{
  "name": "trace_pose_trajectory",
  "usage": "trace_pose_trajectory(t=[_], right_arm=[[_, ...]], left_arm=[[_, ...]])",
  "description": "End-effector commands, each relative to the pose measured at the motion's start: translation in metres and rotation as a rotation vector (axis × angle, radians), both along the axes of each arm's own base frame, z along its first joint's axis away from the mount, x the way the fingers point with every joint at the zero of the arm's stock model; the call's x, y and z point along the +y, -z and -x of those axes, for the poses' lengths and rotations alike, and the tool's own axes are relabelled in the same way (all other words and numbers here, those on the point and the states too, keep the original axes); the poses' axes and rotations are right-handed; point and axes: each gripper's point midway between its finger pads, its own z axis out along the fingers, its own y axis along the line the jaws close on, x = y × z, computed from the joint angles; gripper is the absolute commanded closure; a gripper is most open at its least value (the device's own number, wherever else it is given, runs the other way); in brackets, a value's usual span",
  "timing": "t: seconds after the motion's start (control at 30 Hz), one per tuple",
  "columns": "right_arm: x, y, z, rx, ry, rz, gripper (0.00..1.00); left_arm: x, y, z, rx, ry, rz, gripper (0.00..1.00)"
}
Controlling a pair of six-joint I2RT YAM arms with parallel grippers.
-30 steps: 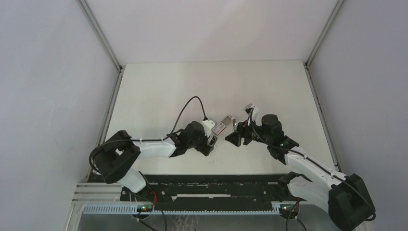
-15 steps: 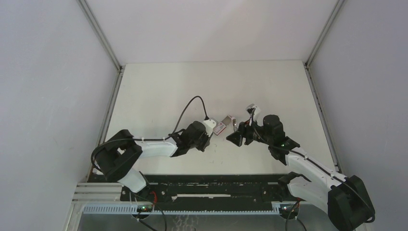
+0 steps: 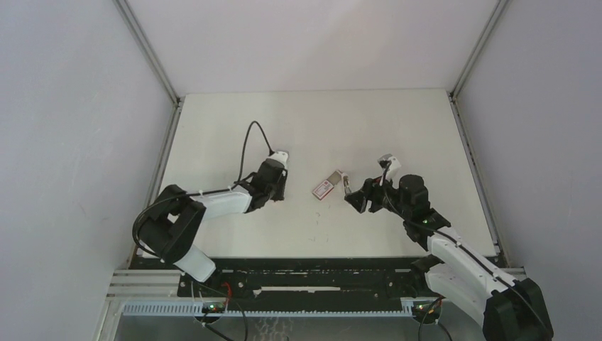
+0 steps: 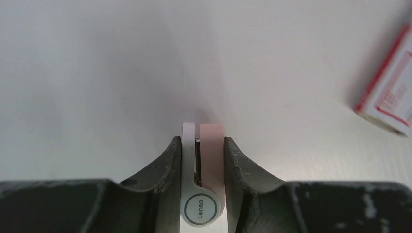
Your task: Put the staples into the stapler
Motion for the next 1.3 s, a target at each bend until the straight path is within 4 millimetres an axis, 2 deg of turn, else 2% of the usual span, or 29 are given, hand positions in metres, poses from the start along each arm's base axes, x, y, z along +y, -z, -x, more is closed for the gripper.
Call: trace_pose_trajectory(t=[0.0,0.03,0.07,0.13,0.17,0.27,0.3,0.4,0.5,0.63,0.87,0.97,1.07,1.27], right_arm=[[-0.011,-0.008,-0.012,-0.038,0.073,-0.012,0.4],[-0.013,-0.007,-0.013,-0.036,0.081,-0.011,0.4],[-0.014,-0.006,-0.013,-0.033,0.084,-0.008,0.4],[-0.015,-0.005,-0.014,-0.03,0.089,-0.007,0.4],[-0.015,-0.004,-0.014,-0.028,0.088,-0.007,0.4],[-0.016,-0.003,-0.015,-0.024,0.091,-0.005,0.4],[-0.016,-0.003,-0.015,-0.025,0.094,-0.006,0.4],[-0.018,-0.005,-0.016,-0.031,0.103,-0.008,0.4],[-0.022,-0.008,-0.016,-0.047,0.124,-0.009,0.4],[-0.033,-0.011,-0.019,-0.067,0.18,-0.009,0.4],[-0.057,-0.015,-0.022,-0.108,0.302,-0.026,0.38],[-0.062,-0.016,-0.021,-0.119,0.319,-0.035,0.37],[-0.062,-0.016,-0.021,-0.116,0.317,-0.041,0.36],[-0.06,-0.011,-0.023,-0.092,0.311,-0.046,0.37]], left_arm=[[0.019,-0.02,-0.038,-0.04,-0.165,0.044,0.99],[0.024,-0.02,-0.042,-0.042,-0.181,0.046,0.95],[0.028,-0.023,-0.046,-0.048,-0.197,0.05,0.85],[0.034,-0.028,-0.05,-0.058,-0.219,0.058,0.49],[0.036,-0.03,-0.052,-0.064,-0.226,0.06,0.36],[0.038,-0.039,-0.056,-0.084,-0.23,0.071,0.14],[0.038,-0.042,-0.057,-0.089,-0.23,0.073,0.11],[0.039,-0.056,-0.06,-0.124,-0.226,0.082,0.09],[0.025,-0.077,-0.063,-0.174,-0.157,0.142,0.09],[-0.024,-0.105,-0.059,-0.227,0.051,0.248,0.12],[-0.141,-0.136,-0.029,-0.223,0.48,0.458,0.13],[-0.176,-0.14,-0.025,-0.207,0.592,0.52,0.13],[-0.199,-0.139,-0.024,-0.18,0.667,0.565,0.13],[-0.221,-0.12,-0.03,-0.113,0.705,0.587,0.15]])
